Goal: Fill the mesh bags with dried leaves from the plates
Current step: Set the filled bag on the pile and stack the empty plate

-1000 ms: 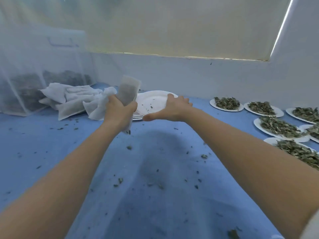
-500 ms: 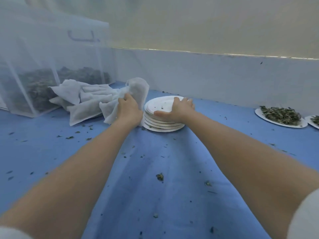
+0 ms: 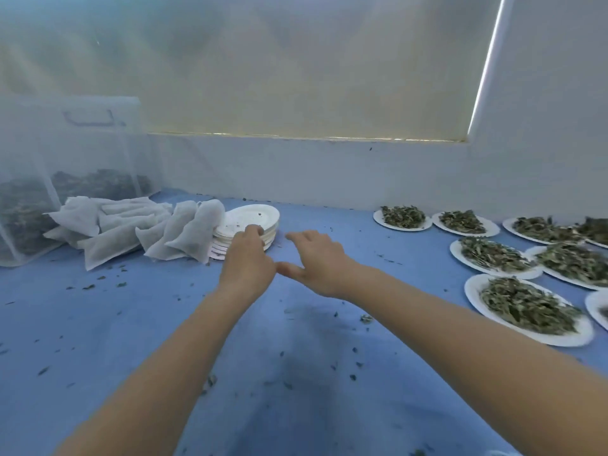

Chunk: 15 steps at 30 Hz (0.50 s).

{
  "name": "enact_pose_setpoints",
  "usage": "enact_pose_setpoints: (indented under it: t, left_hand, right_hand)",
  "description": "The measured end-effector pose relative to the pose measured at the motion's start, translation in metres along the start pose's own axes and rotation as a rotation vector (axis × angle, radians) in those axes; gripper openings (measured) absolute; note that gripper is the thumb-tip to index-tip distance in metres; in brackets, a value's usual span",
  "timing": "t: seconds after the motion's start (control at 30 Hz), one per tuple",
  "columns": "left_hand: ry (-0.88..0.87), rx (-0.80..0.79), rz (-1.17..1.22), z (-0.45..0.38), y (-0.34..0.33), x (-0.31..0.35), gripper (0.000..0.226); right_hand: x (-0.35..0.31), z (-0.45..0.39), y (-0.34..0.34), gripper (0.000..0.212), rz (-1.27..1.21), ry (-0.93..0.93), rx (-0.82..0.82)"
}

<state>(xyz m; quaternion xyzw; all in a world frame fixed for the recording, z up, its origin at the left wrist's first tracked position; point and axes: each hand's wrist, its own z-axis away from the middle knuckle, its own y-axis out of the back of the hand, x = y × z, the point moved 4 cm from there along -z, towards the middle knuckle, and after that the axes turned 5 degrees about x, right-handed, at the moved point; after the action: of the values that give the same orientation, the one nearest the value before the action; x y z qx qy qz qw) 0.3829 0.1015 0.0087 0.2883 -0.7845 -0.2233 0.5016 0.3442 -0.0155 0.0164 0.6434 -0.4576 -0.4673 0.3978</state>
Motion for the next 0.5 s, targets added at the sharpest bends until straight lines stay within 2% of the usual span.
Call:
enact_pose_setpoints:
  t: [0.13, 0.27, 0.37, 0.5]
  left_hand:
    - [-0.078, -0.171, 0.071, 0.074, -0.021, 0.053, 0.045]
    - [-0.182, -0.276, 0.063, 0.134, -0.048, 0.113, 0.043]
    - [-0.165, -0.353, 0.084, 0.167, -0.081, 0.151, 0.044]
    - [-0.086, -0.436, 0.112, 0.194, -0.130, 0.179, 0.045]
  right_hand:
    - [0.028, 0.094, 0.034, 0.063, 0.107, 0.013, -0.064]
    - [0.061, 0.176, 0.068, 0.062, 0.170, -0.015, -0.065]
    - [0.093, 0.224, 0.085, 0.064, 0.181, -0.093, -0.061]
    - [0.142, 0.263, 0.090, 0.069, 0.117, -0.287, -0.075]
